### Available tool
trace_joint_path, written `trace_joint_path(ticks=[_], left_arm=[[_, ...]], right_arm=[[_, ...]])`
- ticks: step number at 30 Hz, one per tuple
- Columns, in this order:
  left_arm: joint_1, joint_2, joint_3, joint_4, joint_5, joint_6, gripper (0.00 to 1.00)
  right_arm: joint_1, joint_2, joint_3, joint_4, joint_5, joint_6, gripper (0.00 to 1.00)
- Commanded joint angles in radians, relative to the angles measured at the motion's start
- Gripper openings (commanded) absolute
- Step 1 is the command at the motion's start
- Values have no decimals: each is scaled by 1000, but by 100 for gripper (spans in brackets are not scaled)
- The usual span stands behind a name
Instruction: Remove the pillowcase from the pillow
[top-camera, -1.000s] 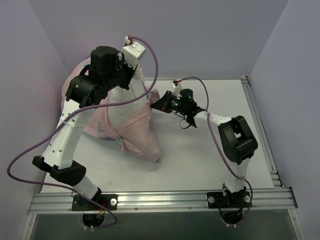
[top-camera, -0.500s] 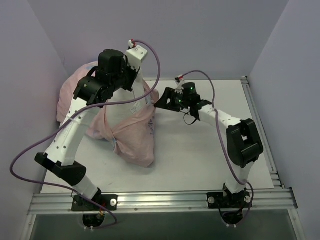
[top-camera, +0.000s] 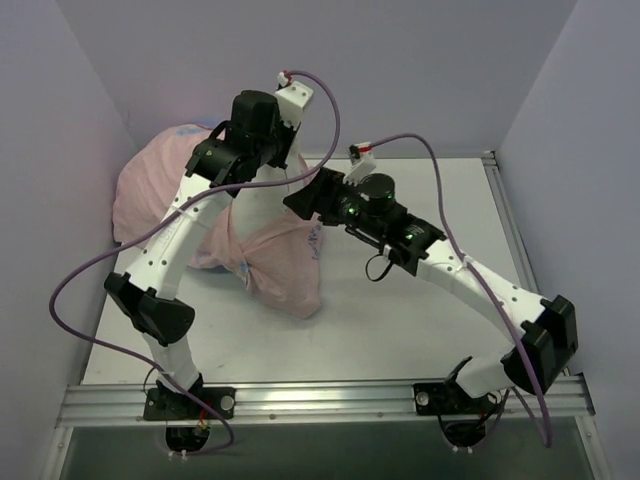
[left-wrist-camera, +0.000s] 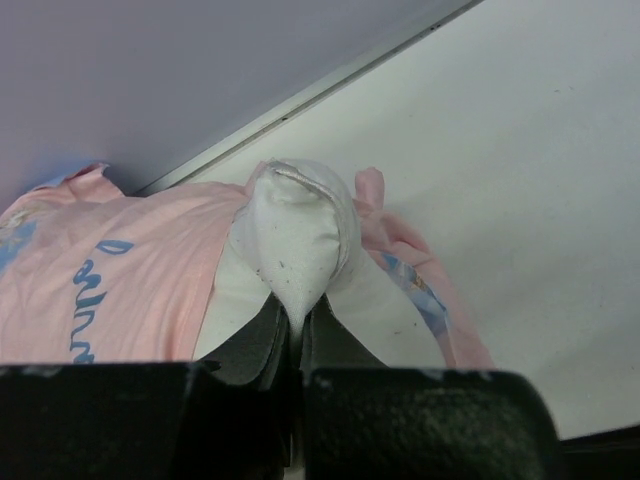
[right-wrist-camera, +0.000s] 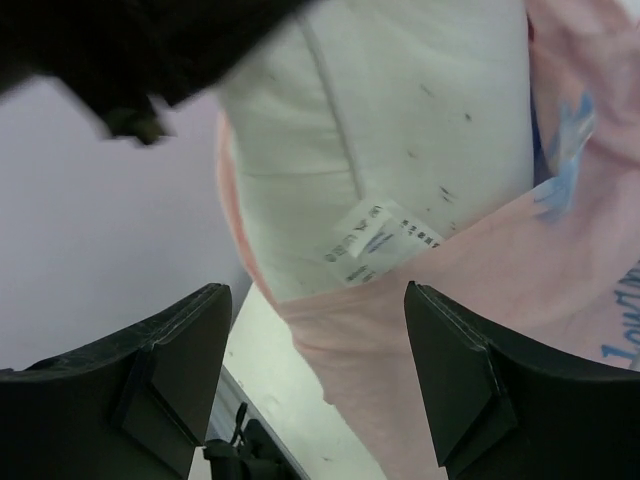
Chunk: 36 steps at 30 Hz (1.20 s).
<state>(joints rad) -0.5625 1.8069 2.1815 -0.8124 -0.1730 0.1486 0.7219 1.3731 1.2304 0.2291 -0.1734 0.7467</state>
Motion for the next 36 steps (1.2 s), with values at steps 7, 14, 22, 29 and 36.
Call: trace_joint_path(ticks=[7, 14, 22, 29, 36], left_arm=[[-4, -37, 95, 139, -88, -15, 2], [16, -18, 162, 133, -126, -6, 2], [93, -18, 239, 127, -161, 25, 2], [156, -35, 239, 122, -157, 45, 2], [184, -58, 317, 44, -86, -18, 2]], right_arm=[[83, 218, 60, -14, 98, 31, 70], [93, 257, -57, -10, 92, 54, 48], [85, 270, -141, 4, 42, 66, 24], [80, 239, -264, 15, 26, 86, 20], [-31, 349, -327, 166, -112, 89, 0]])
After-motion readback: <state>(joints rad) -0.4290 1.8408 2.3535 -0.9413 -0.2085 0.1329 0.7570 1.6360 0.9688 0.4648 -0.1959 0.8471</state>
